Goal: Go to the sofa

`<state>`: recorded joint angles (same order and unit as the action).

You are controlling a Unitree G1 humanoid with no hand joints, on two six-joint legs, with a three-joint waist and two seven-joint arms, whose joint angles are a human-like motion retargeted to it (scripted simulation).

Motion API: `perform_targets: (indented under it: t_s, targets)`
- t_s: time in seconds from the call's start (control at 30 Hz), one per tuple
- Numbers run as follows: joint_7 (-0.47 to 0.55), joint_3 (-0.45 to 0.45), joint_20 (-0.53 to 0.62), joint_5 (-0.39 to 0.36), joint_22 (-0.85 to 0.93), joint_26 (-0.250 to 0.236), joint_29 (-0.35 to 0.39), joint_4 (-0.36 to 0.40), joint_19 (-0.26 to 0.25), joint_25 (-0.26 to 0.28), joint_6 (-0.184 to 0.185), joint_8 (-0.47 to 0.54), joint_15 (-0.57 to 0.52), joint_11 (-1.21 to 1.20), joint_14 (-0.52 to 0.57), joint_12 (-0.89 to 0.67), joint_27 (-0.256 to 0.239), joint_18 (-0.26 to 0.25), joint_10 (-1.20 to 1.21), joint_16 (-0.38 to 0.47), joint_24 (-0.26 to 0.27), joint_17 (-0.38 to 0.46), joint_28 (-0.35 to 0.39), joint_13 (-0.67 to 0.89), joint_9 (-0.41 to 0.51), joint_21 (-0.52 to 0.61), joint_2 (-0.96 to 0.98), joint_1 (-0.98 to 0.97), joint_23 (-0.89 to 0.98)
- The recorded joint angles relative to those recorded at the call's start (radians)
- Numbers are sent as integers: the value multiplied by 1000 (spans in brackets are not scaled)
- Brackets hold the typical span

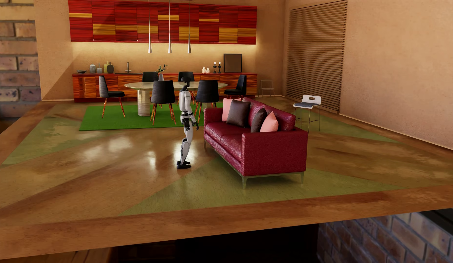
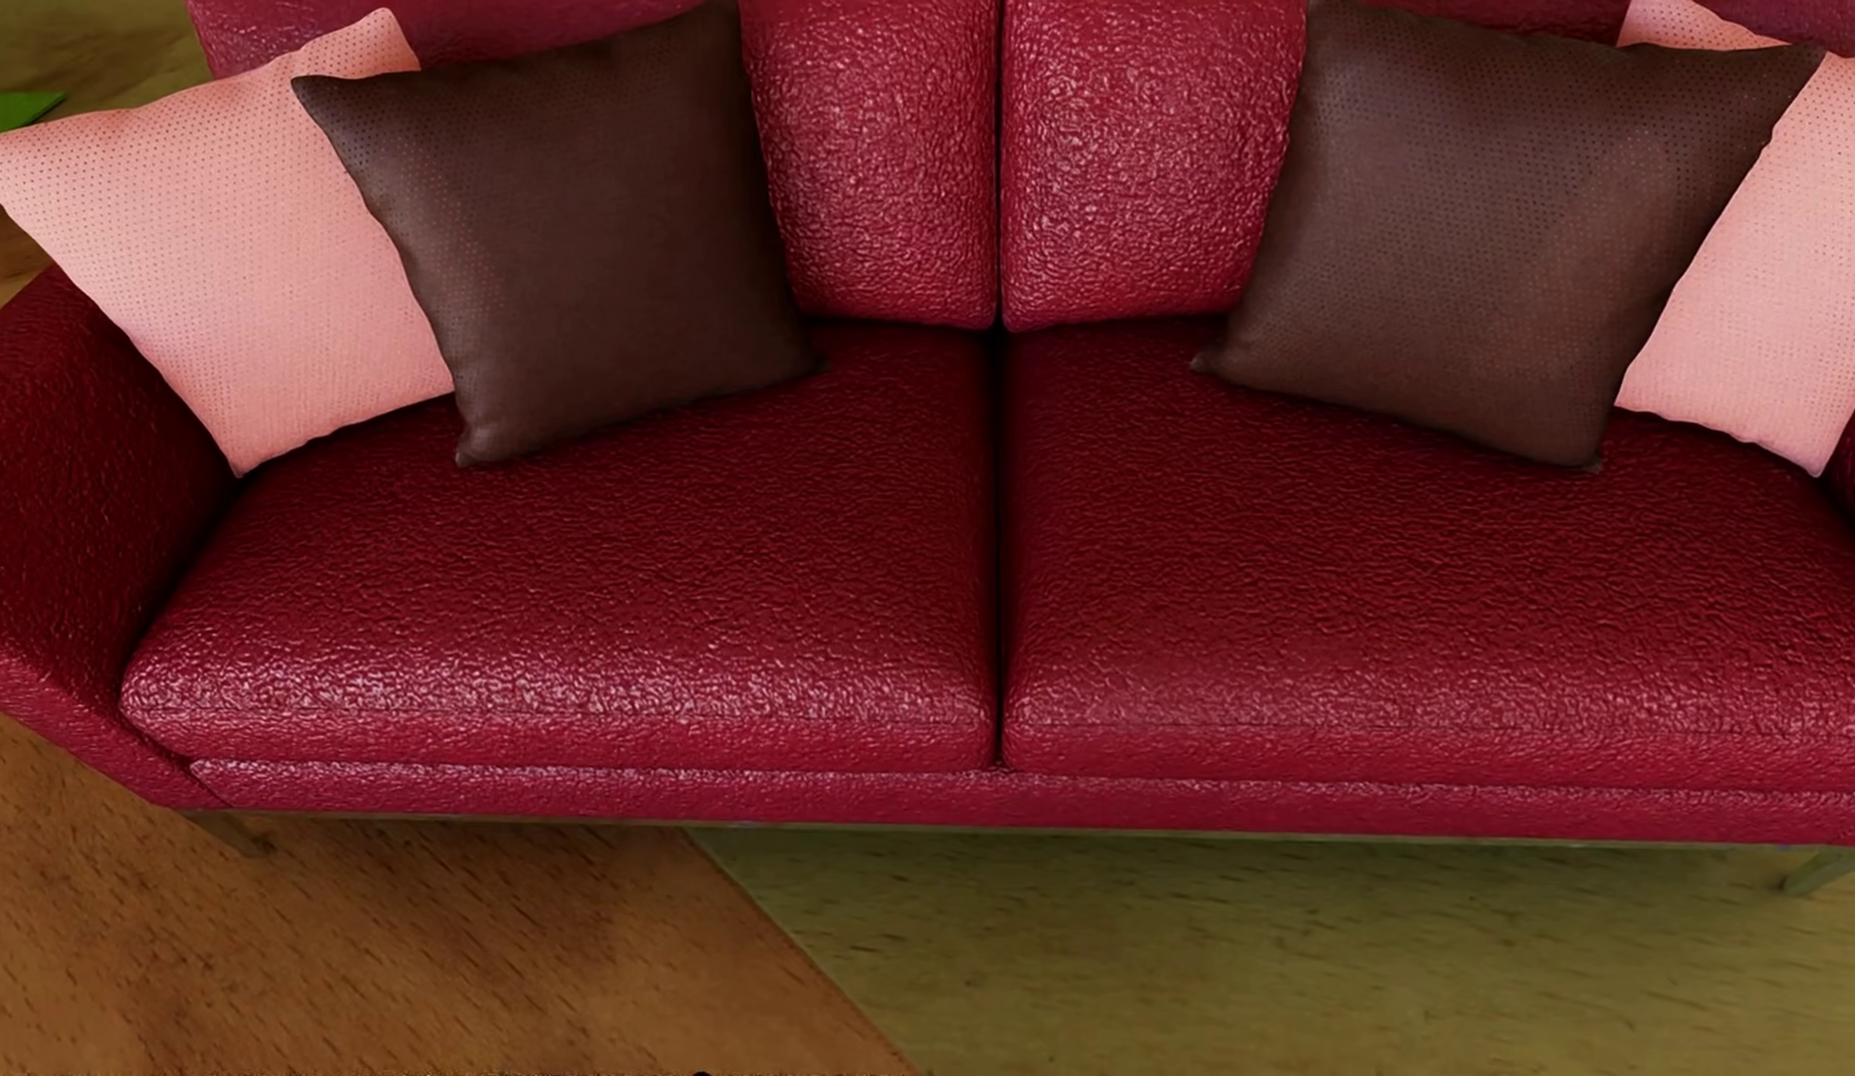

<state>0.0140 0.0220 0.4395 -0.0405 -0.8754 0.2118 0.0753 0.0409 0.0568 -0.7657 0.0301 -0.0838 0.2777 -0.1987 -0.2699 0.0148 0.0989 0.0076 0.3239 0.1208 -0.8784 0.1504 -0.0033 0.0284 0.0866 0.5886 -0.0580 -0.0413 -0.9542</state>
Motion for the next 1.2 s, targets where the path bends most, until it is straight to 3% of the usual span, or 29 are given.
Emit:
perform_targets:
  t_s: [0.67, 1.2]
  targets:
    - [16, -8, 32, 4, -19, -4, -4, 6, -1, 0, 2, -18, 4, -10, 1, -8, 2, 0, 16, 6, -8, 21, 4, -7, 0, 24, 3, -11, -4]
    - [26, 0, 10, 11, -4, 7, 0, 14, -5, 17, 3, -28, 5, -7, 1, 5, 2, 4, 18, 1, 14, 28, 3, 4, -3, 29, 1, -12, 1]
